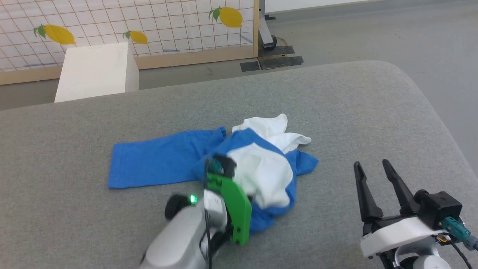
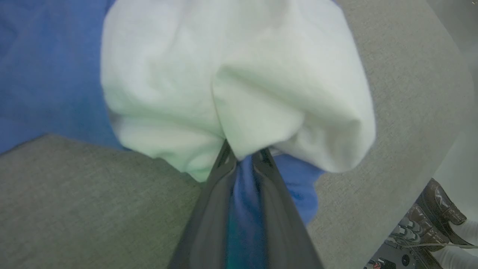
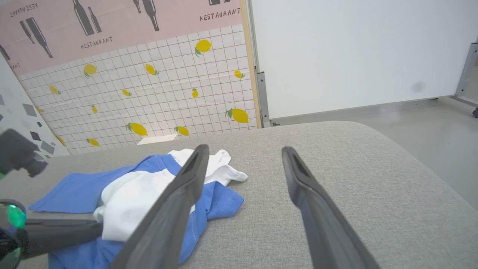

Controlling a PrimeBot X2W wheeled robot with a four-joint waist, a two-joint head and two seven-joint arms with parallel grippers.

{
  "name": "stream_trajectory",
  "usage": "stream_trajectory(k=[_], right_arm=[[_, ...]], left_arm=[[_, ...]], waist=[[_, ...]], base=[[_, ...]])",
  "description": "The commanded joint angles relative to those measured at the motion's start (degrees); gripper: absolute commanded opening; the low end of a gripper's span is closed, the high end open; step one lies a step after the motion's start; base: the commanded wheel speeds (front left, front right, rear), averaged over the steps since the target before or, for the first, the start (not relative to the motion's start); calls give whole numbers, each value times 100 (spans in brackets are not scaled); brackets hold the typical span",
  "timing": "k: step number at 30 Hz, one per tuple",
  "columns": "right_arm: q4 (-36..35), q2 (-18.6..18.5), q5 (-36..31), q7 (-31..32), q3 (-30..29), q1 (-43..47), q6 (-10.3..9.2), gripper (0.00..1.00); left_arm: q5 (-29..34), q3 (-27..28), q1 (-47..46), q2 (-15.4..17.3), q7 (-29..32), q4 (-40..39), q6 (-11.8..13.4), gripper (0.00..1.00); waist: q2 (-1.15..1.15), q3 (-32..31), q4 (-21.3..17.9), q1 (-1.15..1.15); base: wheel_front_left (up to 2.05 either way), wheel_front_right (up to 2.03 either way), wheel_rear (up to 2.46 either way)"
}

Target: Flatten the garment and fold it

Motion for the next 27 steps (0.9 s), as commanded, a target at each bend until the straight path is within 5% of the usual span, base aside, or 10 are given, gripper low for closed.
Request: stream_trajectory(k=[1,2,3,8,14,19,22,27], right_arm=[[-24,4,20,24,32,39,-8,100],[-18,4,23,30,45,38,-8,100],[-15,4,22,33,49,43,-8,100],[-20,4,4,57,62,67,-8,100],[-86,4,-21,61,21,54,-8,100],[-122,4,-28,73,-19,53,-8,100],[-169,4,-23,71,-27,12,-8,100],[-151,4,27,31,21,-70,-8,100]], left_arm=[[-89,-47,104,-11,59,75,55,0],[-115,-101,169,-15,117,154,98,9],[-175,-147,231,-18,185,200,111,98],[-518,-52,377,-25,-213,-157,152,100],[-324,283,530,95,-1846,-962,227,100],[-10,702,761,416,-3028,-1224,556,100],[108,856,750,576,-3309,-1031,740,100],[55,863,281,526,-2877,-509,831,100]], waist=[[0,2,12,0],[0,0,29,0],[0,0,53,0],[0,-12,177,0],[0,-27,356,0],[0,-40,467,0],[0,63,494,0],[0,263,425,0]], base=[[0,0,0],[0,0,0],[0,0,0],[0,0,0],[0,0,0],[0,0,0],[0,0,0],[0,0,0]])
